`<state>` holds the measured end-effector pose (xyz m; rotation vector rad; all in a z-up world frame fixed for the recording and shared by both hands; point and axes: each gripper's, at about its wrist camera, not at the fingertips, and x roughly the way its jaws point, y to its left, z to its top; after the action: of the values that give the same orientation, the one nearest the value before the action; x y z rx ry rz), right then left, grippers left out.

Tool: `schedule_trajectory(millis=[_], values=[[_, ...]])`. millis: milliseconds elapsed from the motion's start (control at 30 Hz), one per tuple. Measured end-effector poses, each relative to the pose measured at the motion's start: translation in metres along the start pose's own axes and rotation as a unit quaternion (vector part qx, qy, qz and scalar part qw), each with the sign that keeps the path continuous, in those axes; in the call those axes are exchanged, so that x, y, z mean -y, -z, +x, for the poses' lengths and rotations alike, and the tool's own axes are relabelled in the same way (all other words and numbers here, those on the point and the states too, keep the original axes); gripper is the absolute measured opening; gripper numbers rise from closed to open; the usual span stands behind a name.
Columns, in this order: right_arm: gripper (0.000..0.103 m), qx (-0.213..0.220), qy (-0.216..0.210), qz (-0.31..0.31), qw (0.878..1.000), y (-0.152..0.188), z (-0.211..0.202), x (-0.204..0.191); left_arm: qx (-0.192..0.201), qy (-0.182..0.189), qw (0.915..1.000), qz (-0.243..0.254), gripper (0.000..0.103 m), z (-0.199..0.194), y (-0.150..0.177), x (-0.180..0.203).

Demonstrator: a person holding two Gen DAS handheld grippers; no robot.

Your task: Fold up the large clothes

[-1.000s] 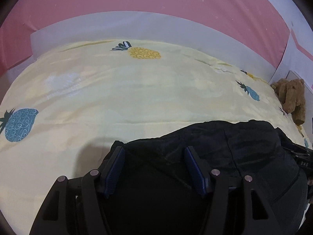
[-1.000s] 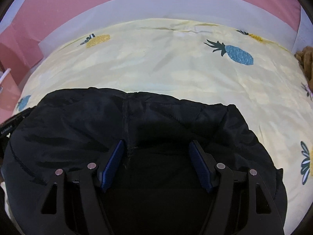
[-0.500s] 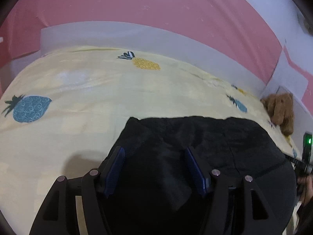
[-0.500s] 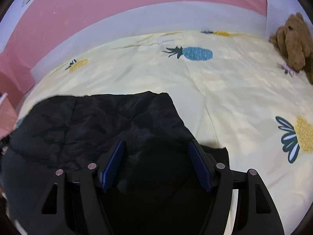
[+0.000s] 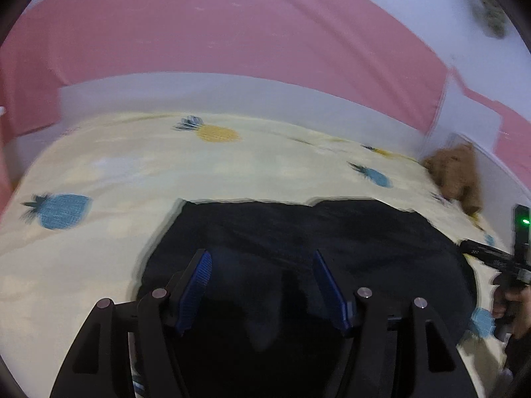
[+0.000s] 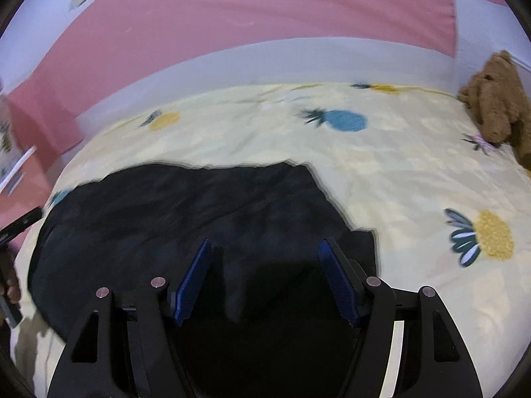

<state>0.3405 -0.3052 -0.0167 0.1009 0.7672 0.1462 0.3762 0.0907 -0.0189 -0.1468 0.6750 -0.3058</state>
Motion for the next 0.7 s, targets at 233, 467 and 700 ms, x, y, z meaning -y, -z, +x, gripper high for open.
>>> schedule_trajectory(millis=[233,467,700], values=[[0.068,-0.079,0.014,-0.045,0.996,0.013,0.049,-0.016,-0.074,-0.003,0.9970,0.024,0.065,0.061,0.016,0.040],[0.068,-0.081,0.013,-0.029,0.996,0.005,0.043,-0.010,-0.095,-0.013,0.9952,0.018,0.062,0.060,0.005,0.043],[0.068,-0.063,0.039,-0.007,0.997,0.004,0.029,0.027,-0.050,-0.062,0.9965,0.027,0.059,0.023,-0.010,0.009]])
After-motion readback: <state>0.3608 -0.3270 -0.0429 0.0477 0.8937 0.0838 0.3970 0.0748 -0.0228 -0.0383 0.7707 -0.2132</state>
